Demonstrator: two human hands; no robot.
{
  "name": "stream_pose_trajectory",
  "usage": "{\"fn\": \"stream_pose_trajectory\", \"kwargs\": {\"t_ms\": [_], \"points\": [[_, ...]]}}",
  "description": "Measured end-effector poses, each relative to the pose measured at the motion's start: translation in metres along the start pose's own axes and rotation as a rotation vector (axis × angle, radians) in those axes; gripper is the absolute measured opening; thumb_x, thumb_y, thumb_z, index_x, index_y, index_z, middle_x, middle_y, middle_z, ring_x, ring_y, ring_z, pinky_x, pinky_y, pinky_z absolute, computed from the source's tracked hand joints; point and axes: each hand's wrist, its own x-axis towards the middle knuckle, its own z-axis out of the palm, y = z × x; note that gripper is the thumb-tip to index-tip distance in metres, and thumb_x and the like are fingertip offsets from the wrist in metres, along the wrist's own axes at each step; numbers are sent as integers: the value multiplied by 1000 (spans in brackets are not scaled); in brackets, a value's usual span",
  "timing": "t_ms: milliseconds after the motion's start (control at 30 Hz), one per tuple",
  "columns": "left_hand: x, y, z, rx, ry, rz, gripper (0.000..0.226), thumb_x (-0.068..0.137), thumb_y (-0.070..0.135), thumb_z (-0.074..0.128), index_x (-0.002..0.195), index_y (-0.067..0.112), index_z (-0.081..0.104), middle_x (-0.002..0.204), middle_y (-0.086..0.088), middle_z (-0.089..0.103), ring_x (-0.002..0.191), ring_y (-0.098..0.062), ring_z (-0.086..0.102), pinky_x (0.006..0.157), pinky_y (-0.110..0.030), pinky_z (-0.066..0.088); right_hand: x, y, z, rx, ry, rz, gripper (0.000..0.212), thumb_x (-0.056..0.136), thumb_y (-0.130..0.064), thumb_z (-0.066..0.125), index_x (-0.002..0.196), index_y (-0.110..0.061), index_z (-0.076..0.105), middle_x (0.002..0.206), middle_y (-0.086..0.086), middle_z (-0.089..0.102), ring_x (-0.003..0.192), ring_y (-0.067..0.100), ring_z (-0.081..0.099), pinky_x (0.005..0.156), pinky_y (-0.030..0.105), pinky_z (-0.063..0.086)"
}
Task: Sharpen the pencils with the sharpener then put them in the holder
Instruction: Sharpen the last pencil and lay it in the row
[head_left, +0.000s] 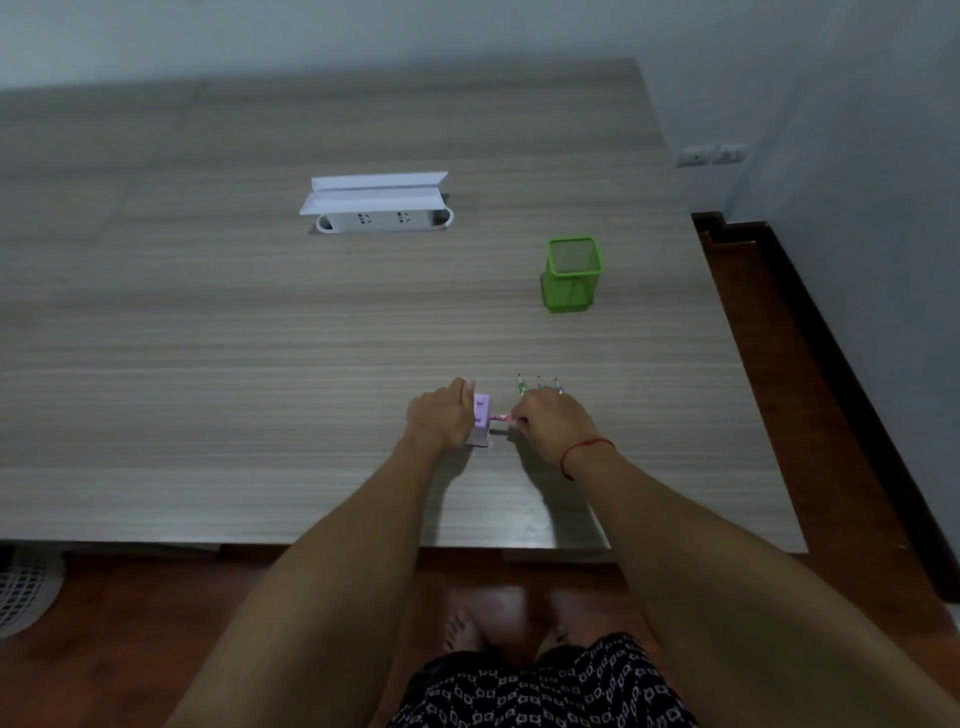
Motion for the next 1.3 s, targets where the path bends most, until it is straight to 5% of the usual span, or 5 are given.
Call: {"fn": "stream_pose_trajectory", "kwargs": {"t_ms": [133,400,867,1133,1300], "points": [[-7,6,3,49,86,-91,36,100,34,21,110,22,52,112,-9,66,115,-28,57,115,-58,6,2,-9,5,5,30,-2,29,96,-16,44,110,-7,69,116,15,64,108,33,62,87,36,48],[-16,8,2,24,91,-125,33,101,31,21,113,19,48,113,-10,65,116,-29,56,115,-57,7,5,-11,1,3,19,-43,30,96,-29,48,102,-11,72,111,12,67,105,31,63,82,35,48],[-21,6,2,26,175,-181,32,100,28,22,109,21,51,104,-4,66,113,-25,58,115,-59,-1,8,-14,-4,-123,-76,-63,29,96,-7,42,115,-3,64,117,20,64,110,34,62,90,39,48],[-34,11,1,-31,174,-168,31,101,25,24,117,15,49,118,-9,60,116,-30,55,114,-58,13,8,-19,-8,-144,-60,-23,26,95,-14,47,113,-7,65,118,18,64,111,34,61,89,38,48],[-30,-8,0,-473,264,-67,33,102,28,30,114,7,52,110,-21,62,103,-35,58,85,-36,41,9,-24,-13,-158,-11,7,25,97,-12,44,113,-7,62,118,16,64,110,33,61,87,36,48]]}}
